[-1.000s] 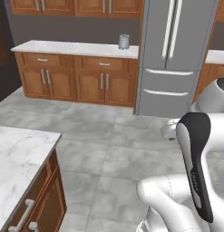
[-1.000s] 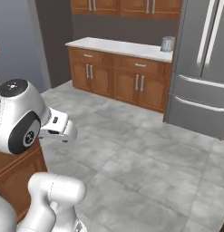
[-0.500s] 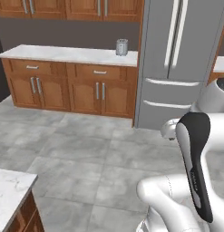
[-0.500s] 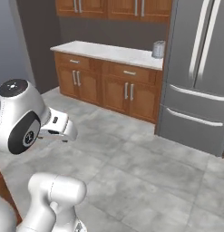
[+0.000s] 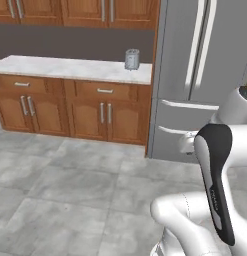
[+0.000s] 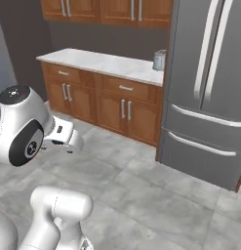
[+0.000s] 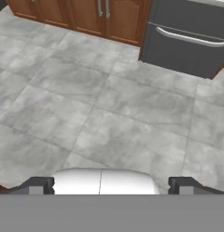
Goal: Navigate to the toaster.
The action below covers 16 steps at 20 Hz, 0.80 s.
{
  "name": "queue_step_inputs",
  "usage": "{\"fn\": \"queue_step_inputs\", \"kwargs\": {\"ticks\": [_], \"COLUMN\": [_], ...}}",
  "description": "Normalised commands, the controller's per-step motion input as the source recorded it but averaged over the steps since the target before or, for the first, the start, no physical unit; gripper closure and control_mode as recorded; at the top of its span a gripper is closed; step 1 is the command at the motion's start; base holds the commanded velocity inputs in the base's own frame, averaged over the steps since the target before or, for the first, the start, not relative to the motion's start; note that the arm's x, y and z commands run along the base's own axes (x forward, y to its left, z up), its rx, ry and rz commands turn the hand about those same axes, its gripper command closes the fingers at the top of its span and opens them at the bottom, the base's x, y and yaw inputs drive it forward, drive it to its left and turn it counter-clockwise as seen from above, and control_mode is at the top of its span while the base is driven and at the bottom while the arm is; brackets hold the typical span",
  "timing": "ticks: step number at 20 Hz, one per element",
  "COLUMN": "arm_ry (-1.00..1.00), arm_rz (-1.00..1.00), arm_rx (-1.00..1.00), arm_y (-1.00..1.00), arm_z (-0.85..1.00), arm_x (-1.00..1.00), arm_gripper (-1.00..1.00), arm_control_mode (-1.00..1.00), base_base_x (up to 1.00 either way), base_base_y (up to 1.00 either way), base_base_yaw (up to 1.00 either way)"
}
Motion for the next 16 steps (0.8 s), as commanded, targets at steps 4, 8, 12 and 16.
{"fn": "queue_step_inputs", "kwargs": {"ticks": [4, 8, 12, 16], "arm_ry": [0.00, 0.00, 0.00, 0.00], "arm_rz": [0.00, 0.00, 0.00, 0.00], "arm_rx": [0.00, 0.00, 0.00, 0.00], "arm_y": [0.00, 0.00, 0.00, 0.00], "arm_z": [0.00, 0.00, 0.00, 0.00], "arm_x": [0.00, 0.00, 0.00, 0.00], "arm_gripper": [-1.00, -1.00, -1.00, -1.00], "arm_control_mode": [1.00, 1.00, 1.00, 1.00], "base_base_x": [1.00, 1.00, 1.00, 1.00], "base_base_y": [-0.04, 0.00, 0.00, 0.14], "base_base_yaw": [0.00, -0.03, -0.06, -0.20]}}
